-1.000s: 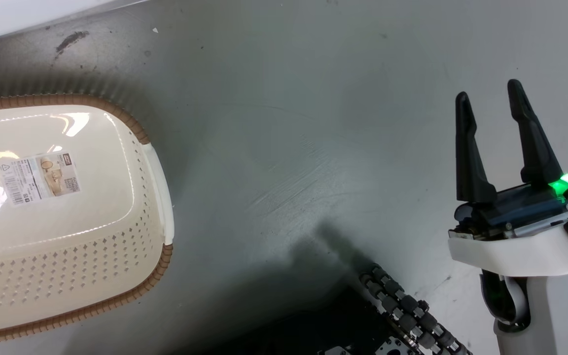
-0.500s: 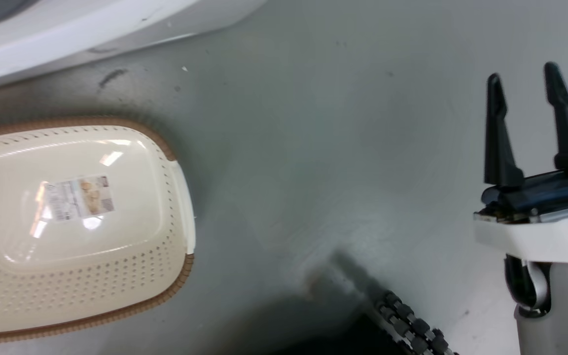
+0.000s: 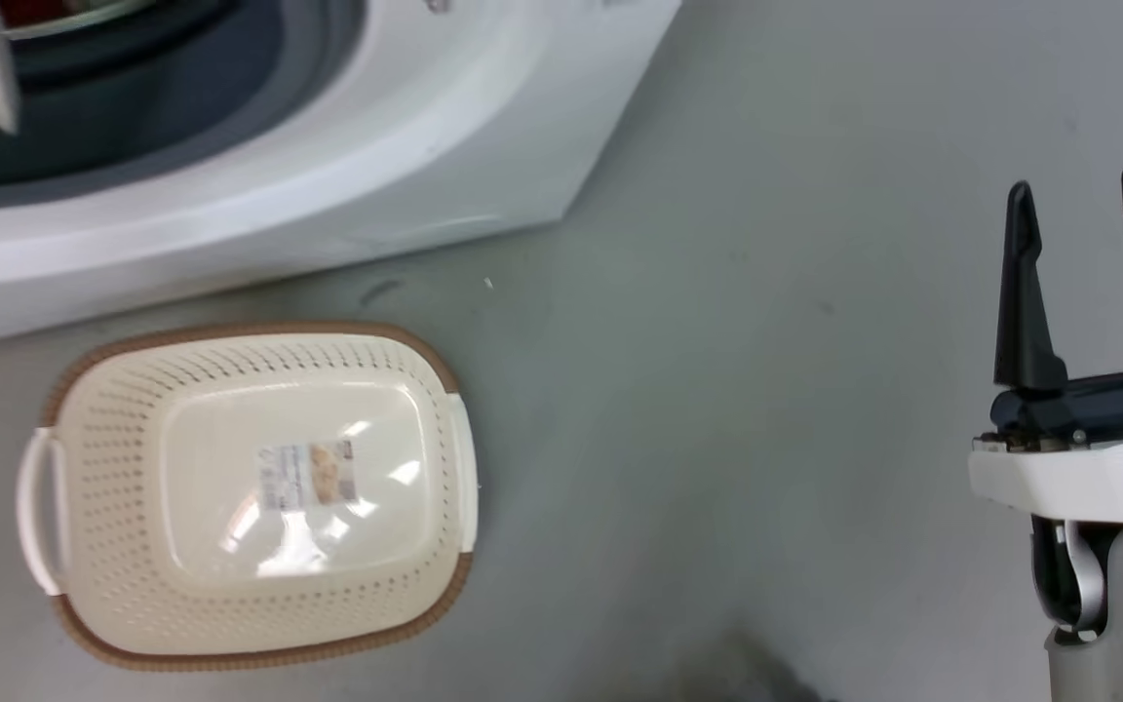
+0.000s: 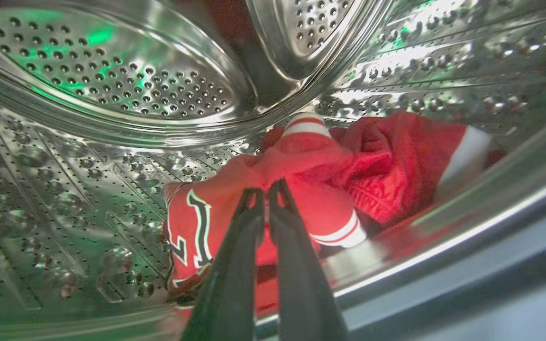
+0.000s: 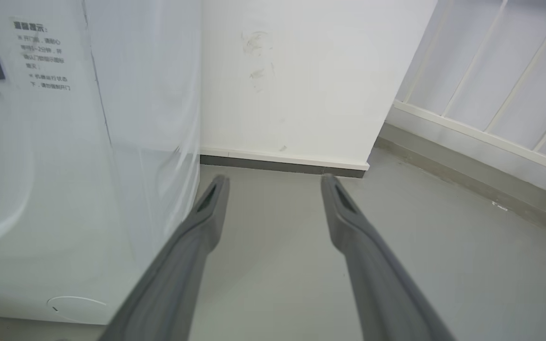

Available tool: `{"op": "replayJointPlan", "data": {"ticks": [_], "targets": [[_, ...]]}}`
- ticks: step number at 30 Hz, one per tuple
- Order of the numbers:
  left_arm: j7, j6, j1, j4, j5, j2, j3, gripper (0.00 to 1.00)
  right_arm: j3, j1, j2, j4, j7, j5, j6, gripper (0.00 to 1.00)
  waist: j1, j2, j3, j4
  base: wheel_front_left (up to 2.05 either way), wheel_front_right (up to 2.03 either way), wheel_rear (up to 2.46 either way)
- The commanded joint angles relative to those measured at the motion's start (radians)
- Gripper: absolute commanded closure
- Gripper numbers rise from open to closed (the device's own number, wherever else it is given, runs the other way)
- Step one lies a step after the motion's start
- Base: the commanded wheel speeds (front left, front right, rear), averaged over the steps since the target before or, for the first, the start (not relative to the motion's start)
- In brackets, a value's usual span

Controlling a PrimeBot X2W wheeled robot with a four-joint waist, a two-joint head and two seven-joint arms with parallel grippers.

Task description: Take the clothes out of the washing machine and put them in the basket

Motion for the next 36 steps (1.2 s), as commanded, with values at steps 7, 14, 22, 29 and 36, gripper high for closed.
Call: {"op": "replayJointPlan", "data": {"ticks": [7,14,22,29,36], "targets": [[-0.137,0.012,0.207,-0.057,-0.025,-0.054,0.009,1.0,-0.003,0.065,0.001,0.022,-0.002,-0.024,-0.001,0.0,0.0,0.0,-0.222,0.1,0.0,0.0,0.0],[-0.147,0.084,0.424,-0.326,0.005,-0.058,0.099,1.0,-0.02,0.117,0.001,0.037,-0.002,-0.032,-0.001,0.0,0.0,0.0,-0.325,0.146,0.0,0.0,0.0],[-0.146,0.199,0.742,-0.772,0.119,-0.075,0.26,1.0,-0.003,0.168,0.001,0.052,-0.002,-0.05,-0.001,0.0,0.0,0.0,-0.437,0.192,0.0,0.0,0.0],[-0.146,0.271,0.945,-1.067,0.214,-0.122,0.355,1.0,-0.019,0.194,0.001,0.057,-0.002,-0.018,-0.001,0.0,0.0,0.0,-0.47,0.209,0.0,0.0,0.0],[-0.146,0.248,1.093,-1.142,0.23,-0.135,0.39,1.0,-0.018,0.201,0.001,0.053,-0.002,-0.007,-0.001,0.0,0.0,0.0,-0.461,0.219,0.0,0.0,0.0]]}}
